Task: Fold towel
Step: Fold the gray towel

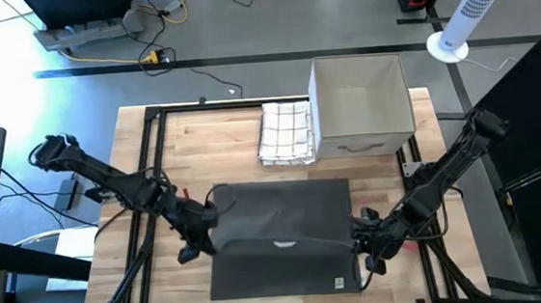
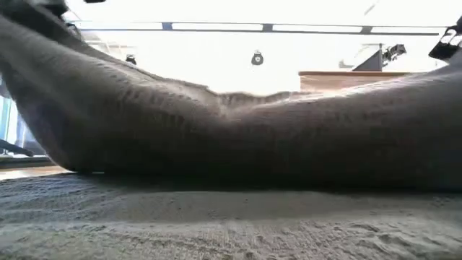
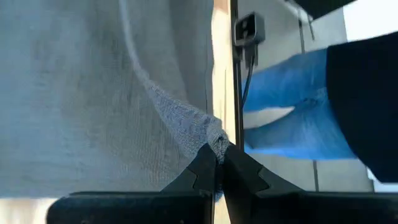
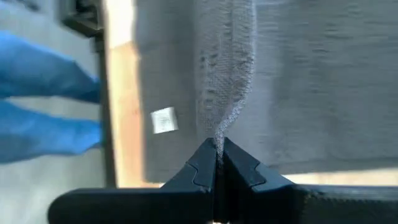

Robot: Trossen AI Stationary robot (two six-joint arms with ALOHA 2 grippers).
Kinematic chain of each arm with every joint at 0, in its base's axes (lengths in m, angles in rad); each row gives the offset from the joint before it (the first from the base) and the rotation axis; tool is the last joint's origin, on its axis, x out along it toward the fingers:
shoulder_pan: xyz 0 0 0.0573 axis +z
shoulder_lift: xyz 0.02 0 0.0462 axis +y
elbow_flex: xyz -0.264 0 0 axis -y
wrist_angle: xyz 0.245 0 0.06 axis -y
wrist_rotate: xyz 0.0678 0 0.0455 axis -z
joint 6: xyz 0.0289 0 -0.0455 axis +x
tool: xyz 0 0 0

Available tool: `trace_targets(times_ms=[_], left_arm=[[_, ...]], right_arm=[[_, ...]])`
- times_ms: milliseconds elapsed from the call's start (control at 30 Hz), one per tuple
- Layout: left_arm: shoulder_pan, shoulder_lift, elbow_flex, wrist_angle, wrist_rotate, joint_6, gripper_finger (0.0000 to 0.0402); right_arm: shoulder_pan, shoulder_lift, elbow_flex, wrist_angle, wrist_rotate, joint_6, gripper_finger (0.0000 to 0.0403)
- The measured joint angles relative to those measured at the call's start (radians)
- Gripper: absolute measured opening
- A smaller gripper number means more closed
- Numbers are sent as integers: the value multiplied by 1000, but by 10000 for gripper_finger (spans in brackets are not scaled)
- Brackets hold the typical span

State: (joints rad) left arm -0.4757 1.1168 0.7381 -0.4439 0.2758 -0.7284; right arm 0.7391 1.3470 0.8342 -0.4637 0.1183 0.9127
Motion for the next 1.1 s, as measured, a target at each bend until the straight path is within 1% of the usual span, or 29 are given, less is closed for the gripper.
trace_targets(times_ms=[100,167,433,700,800,900,1100], left_arm=[[-31,26,-35,18,26,-31,5],[-45,48,-57,51,48,-53,5],[-83,152,-65,207,116,-77,5],[-117,236,-66,238,132,-81,10],[-129,247,-65,259,148,-80,23],[-140,262,-65,266,162,-84,44],[-140,262,-65,296,168,-177,95]], right_arm=[[0,40,1,51,-79,-46,0],[-5,71,0,67,-112,-63,0],[-13,178,1,235,-241,-109,0],[-13,226,2,255,-260,-97,3],[-13,226,2,250,-288,-83,18],[-13,224,2,219,-302,-79,44],[-13,222,2,151,-337,-76,103]])
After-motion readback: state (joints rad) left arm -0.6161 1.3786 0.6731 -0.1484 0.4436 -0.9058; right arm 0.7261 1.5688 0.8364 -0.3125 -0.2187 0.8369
